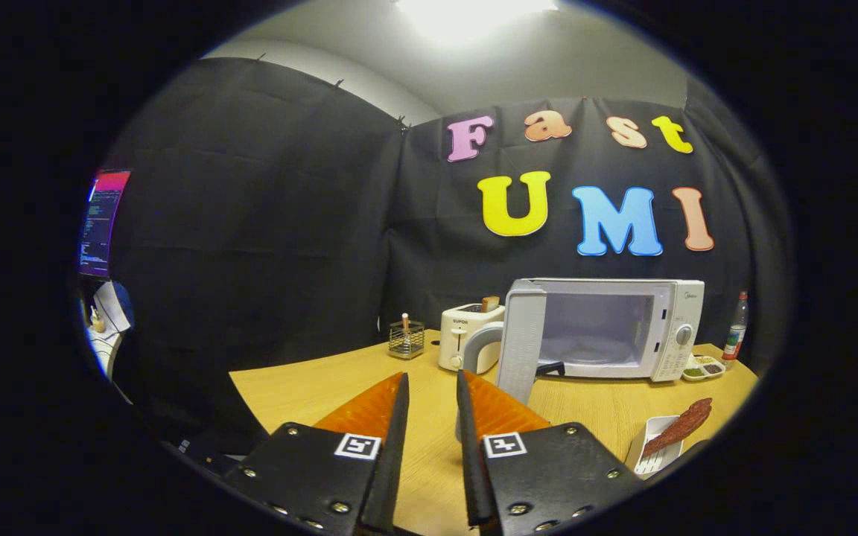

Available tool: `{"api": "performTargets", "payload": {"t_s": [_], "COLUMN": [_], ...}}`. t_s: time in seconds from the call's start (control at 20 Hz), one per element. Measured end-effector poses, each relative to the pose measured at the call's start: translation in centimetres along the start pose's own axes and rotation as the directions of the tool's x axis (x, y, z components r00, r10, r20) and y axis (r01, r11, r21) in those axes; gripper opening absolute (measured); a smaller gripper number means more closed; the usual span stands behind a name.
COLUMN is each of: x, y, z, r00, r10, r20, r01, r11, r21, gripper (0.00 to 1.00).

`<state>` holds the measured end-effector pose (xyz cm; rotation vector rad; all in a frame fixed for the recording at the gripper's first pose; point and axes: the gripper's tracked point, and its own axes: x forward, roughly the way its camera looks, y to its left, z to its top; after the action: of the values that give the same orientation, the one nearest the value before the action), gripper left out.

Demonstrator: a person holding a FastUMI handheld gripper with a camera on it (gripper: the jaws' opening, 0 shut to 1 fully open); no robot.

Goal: Open the microwave, put the food inside, and close the microwave door.

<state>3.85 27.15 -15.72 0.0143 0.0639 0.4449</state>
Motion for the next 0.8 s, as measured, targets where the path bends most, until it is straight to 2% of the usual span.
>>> {"api": "performTargets", "payload": {"t_s": [0.05, 0.1, 0.15, 0.2, 0.25, 0.3, 0.35, 0.5, 0.8], "x": [-0.4, -1.1, -1.9, -2.8, -3.5, -4.1, -4.8, -6.4, -8.5], "y": [-0.9, -2.1, -3.4, -4.8, -6.1, -7.6, -9.2, -15.7, -28.6], "z": [0.2, 0.2, 0.0, 0.0, -0.1, 0.0, -0.1, -0.6, -4.7], "r00": [1.0, 1.0, 0.999, 0.999, 0.998, 0.996, 0.995, 0.986, 0.927], "r10": [0.005, -0.007, -0.024, -0.046, -0.064, -0.078, -0.095, -0.161, -0.357], "r20": [-0.01, -0.022, -0.027, -0.029, -0.028, -0.031, -0.032, -0.052, -0.119], "r01": [-0.005, 0.007, 0.024, 0.045, 0.063, 0.077, 0.094, 0.161, 0.362], "r11": [1.0, 1.0, 0.999, 0.999, 0.997, 0.996, 0.995, 0.987, 0.932], "r21": [-0.003, -0.011, -0.021, -0.031, -0.036, -0.037, -0.032, -0.005, 0.024], "gripper": [0.42, 0.55, 0.62, 0.75, 0.8, 0.92, 0.95, 0.95, 0.95]}}
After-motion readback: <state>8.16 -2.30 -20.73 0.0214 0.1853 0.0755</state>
